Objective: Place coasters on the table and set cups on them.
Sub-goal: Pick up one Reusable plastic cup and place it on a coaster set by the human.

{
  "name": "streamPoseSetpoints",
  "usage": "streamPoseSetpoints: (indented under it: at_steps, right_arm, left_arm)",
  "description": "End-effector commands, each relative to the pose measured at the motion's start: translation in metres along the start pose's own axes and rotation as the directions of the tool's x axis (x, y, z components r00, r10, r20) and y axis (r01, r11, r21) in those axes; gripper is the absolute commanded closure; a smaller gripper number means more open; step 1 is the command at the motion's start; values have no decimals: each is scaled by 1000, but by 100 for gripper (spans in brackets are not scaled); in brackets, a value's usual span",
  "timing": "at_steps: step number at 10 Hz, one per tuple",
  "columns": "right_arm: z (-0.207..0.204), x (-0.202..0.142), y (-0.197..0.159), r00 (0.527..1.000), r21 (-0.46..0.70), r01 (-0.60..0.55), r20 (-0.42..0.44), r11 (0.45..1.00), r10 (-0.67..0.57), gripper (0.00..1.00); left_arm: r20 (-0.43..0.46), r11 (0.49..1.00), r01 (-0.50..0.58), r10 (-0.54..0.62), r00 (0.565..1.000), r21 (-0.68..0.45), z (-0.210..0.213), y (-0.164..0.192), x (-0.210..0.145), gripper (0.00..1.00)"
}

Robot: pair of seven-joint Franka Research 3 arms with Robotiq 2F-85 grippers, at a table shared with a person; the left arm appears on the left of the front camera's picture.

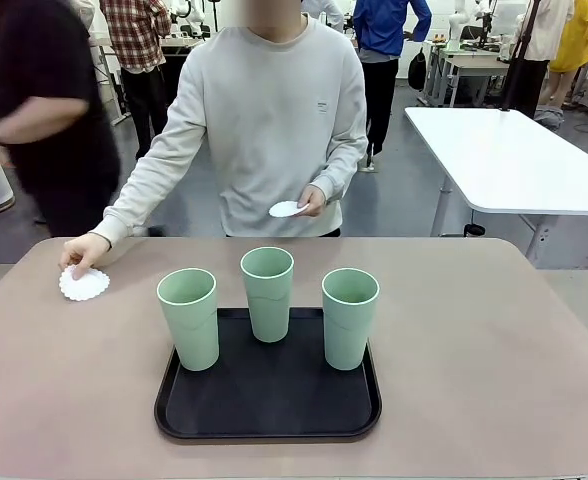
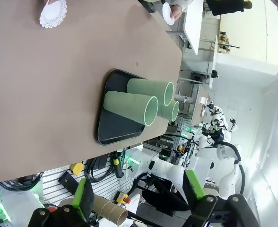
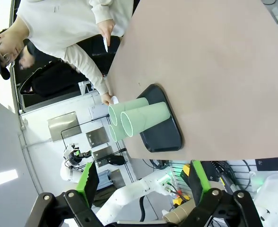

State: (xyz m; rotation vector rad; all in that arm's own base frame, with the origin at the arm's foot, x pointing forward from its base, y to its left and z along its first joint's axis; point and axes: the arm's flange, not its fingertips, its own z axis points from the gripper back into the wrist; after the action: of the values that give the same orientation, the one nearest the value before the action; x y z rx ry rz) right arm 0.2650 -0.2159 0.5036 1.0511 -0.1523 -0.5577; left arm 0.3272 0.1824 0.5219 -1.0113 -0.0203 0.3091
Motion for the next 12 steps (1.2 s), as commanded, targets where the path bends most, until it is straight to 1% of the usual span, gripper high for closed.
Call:
streamPoseSetpoints:
  at_steps: [1, 12]
  right_arm:
    - [-1, -1, -2, 1000, 11, 1, -4, 1000, -1, 0]
    - [-1, -1, -2, 1000, 11, 1, -4, 1000, -1, 0]
  left_arm:
    - [2, 1000, 1, -1, 1000, -5, 2, 2, -1, 0]
    - [2, 1000, 1, -1, 1000, -5, 2, 2, -1, 0]
